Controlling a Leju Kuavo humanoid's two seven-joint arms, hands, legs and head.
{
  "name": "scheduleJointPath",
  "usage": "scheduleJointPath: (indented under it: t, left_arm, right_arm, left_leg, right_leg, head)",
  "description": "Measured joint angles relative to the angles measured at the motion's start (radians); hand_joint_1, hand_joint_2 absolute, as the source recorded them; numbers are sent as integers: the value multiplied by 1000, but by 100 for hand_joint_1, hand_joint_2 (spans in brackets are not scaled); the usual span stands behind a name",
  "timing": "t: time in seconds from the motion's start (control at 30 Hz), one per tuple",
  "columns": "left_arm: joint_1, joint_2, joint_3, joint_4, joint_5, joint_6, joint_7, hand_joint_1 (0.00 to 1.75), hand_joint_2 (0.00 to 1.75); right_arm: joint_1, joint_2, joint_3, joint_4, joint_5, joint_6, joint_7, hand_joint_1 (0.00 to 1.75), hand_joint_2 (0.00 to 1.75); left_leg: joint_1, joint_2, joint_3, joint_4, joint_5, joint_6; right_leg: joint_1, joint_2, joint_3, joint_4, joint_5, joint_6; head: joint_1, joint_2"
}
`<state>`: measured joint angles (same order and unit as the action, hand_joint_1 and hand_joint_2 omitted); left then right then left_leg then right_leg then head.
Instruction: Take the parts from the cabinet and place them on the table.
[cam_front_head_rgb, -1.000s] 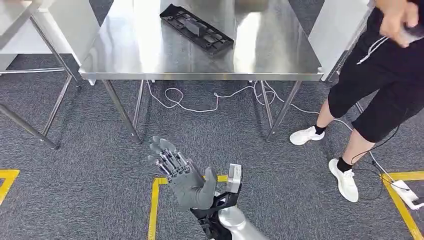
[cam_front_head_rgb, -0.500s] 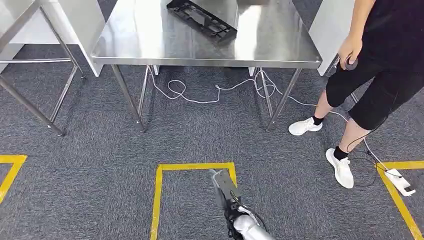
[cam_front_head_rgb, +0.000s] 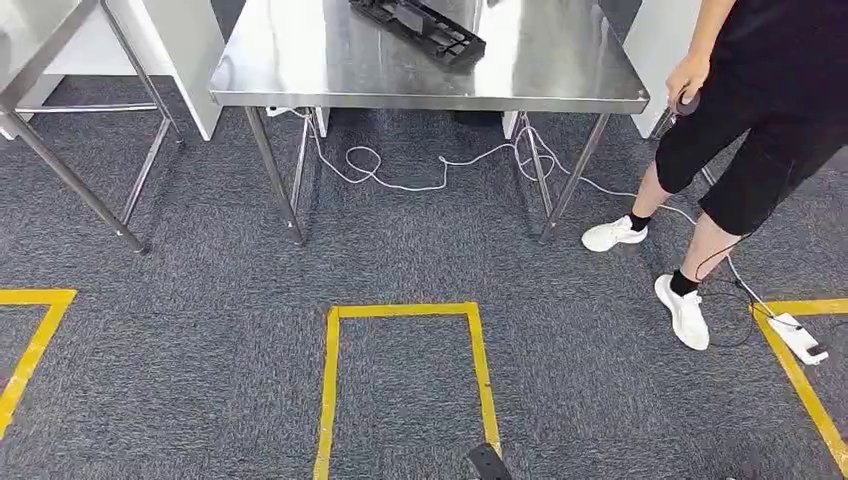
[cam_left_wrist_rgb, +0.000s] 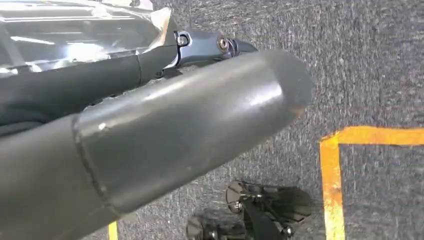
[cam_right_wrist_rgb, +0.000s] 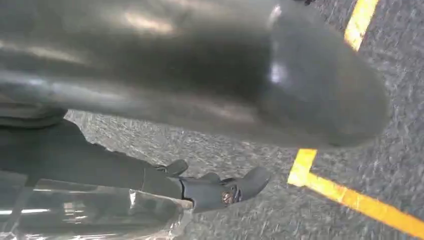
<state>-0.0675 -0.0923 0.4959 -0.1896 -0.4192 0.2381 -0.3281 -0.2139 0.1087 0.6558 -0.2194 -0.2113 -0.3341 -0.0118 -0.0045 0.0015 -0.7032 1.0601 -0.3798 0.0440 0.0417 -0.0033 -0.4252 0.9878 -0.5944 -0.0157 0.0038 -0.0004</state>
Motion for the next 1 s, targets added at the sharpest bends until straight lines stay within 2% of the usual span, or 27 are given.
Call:
scheduleJointPath:
  t: [0.07,0.1,0.13,0.17,0.2,0.23,0.27,0.3,0.33,0.37,0.4,0.43,0.47,0.5,0.53,0.57,0.6,0.63,0.67,0.7,0.77,0.8,0.83,0.87,0.93,0.97,1.0]
  left_arm:
    - [0,0,0,0,-1,-1,0,0,0]
    - [2,2,-1,0,-1,0,0,0,0]
    - [3,6,-1,0,-1,2,0,0,0]
    - [3,7,-1,1,-1,2,0,0,0]
    - [4,7,-2,1,-1,2,0,0,0]
    - [4,9,-2,1,-1,2,0,0,0]
    - [3,10,-2,1,-1,2,0,0,0]
    - [3,11,-2,1,-1,2,0,0,0]
    - [3,12,-2,1,-1,3,0,0,0]
    - [2,13,-2,0,-1,4,-2,0,0]
    - [2,14,-2,0,-1,9,-6,0,0]
    - [1,14,-2,0,-1,16,-13,0,0]
    - [-2,10,-2,0,-1,18,-16,0,0]
    - [-3,12,-2,-1,0,22,-19,0,0]
    - [-2,13,-2,-1,0,23,-20,0,0]
    - [-1,13,-2,-1,1,25,-23,0,0]
    - [1,13,-2,-1,1,27,-23,0,0]
    - [2,13,-2,0,2,27,-24,0,0]
    - [3,14,-2,0,2,27,-26,0,0]
    - [4,16,-1,0,2,30,-27,0,0]
    - [4,17,-1,0,2,30,-29,0,0]
    - [6,16,-1,0,2,29,-29,0,0]
    - [8,16,-1,0,2,29,-30,0,0]
    - [11,16,-1,0,2,29,-30,0,0]
    - [14,16,-1,0,0,29,-31,0,0]
    - [14,16,-1,0,0,30,-31,0,0]
    - [13,16,-1,0,0,31,-31,0,0]
  right_arm:
    - [7,-2,-3,9,-3,-8,-2,0,0]
    - [17,-2,-3,14,-3,-8,-3,0,0]
    - [24,-2,-4,18,-3,-8,-5,0,0]
    - [29,-2,-4,19,-4,-8,-7,0,0]
    - [33,0,-4,20,-4,-8,-8,0,0]
    - [36,2,-4,21,-4,-8,-9,0,0]
    - [37,2,-4,22,-4,-8,-9,0,0]
    - [38,2,-4,24,-4,-8,-9,0,0]
    - [38,2,-4,26,-4,-8,-10,0,0]
    - [39,2,-4,27,-3,-8,-12,0,0]
    - [40,2,-4,27,1,-10,-15,0,0]
    - [41,2,-4,28,5,-13,-17,0,0]
    - [42,-1,-4,28,9,-15,-19,0,0]
    - [42,2,-4,29,14,-15,-24,0,0]
    - [42,0,-4,29,16,-16,-27,0,0]
    - [45,1,-4,29,19,-16,-29,0,0]
    - [51,1,-4,30,21,-16,-30,0,0]
    - [58,1,-3,31,26,-16,-33,0,0]
    - [65,1,-2,31,34,-17,-35,0,0]
    - [69,1,1,32,40,-17,-36,0,0]
    - [73,1,8,32,50,-16,-42,0,0]
    - [76,0,11,32,53,-16,-46,0,0]
    - [78,-1,13,32,58,-16,-47,0,0]
    - [82,-2,18,33,61,-16,-50,0,0]
    - [82,-7,23,33,66,-16,-57,0,0]
    - [81,-8,24,33,68,-16,-60,0,0]
    - [81,-8,26,33,69,-16,-62,0,0]
  left_leg:
    - [9,3,3,-17,27,-13]
    - [4,1,2,-27,41,-21]
    - [7,-3,-5,-18,7,-24]
    - [8,-4,-10,12,-64,-30]
    - [13,-4,-15,69,-140,-38]
    - [16,-4,-21,140,-199,-47]
    - [20,-4,-24,206,-223,-55]
    - [26,-4,-22,255,-208,-62]
    - [35,-4,-8,276,-166,-69]
    - [42,-4,24,260,-118,-77]
    - [49,-4,74,213,-85,-84]
    - [57,-4,141,138,-99,-92]
    - [56,-5,219,36,-159,-102]
    - [47,-14,243,-31,-203,-80]
    - [43,-10,228,-29,-206,-60]
    - [33,-8,226,-29,-200,-48]
    - [31,-7,221,-33,-191,-34]
    - [33,1,213,-37,-177,-14]
    - [31,1,204,-37,-168,-4]
    - [30,2,193,-36,-159,2]
    - [27,3,169,-35,-142,2]
    - [26,3,159,-35,-134,1]
    - [26,3,151,-34,-127,-2]
    - [27,3,145,-34,-122,-5]
    - [28,3,140,-34,-114,-14]
    - [26,4,147,-33,-111,-20]
    - [22,5,143,-32,-107,-27]
  right_leg:
    - [5,0,-10,-6,17,-19]
    - [0,-1,-12,-26,45,-29]
    - [-13,-6,-18,-36,68,-26]
    - [-14,-4,-34,-37,83,-34]
    - [-16,-5,-49,-37,97,-35]
    - [-16,-6,-65,-37,112,-34]
    - [-16,-8,-82,-35,126,-31]
    - [-17,-11,-91,-32,139,-27]
    - [-18,-13,-115,-28,152,-22]
    - [-21,-14,-137,-21,161,-17]
    - [-25,-14,-160,-8,168,-7]
    - [-28,-14,-182,9,174,1]
    - [-22,-13,-201,27,176,6]
    - [-22,-15,-210,43,178,10]
    - [-21,-15,-215,46,187,21]
    - [-25,-14,-217,40,198,30]
    - [-25,-14,-220,40,205,37]
    - [-32,-12,-232,54,197,41]
    - [-34,-8,-255,91,159,37]
    - [-39,-6,-280,161,112,30]
    - [-45,-4,-325,309,38,27]
    - [-46,-4,-327,347,22,33]
    - [-47,-4,-303,338,22,42]
    - [-48,-4,-254,281,36,51]
    - [-52,-4,-116,88,80,66]
    - [-51,-2,-84,17,68,61]
    - [-38,0,-81,14,73,50]
  head:
    - [6,0]
    - [9,0]
    - [8,0]
    - [7,0]
    - [1,0]
    - [6,0]
    - [3,0]
    - [3,0]
    - [3,0]
    - [3,0]
    - [4,0]
    - [3,0]
    - [1,0]
    - [9,0]
    - [9,0]
    - [10,0]
    - [8,0]
    - [7,0]
    - [12,0]
    - [15,0]
    - [16,0]
    - [16,0]
    - [16,0]
    - [16,0]
    - [16,0]
    - [16,0]
    - [16,0]
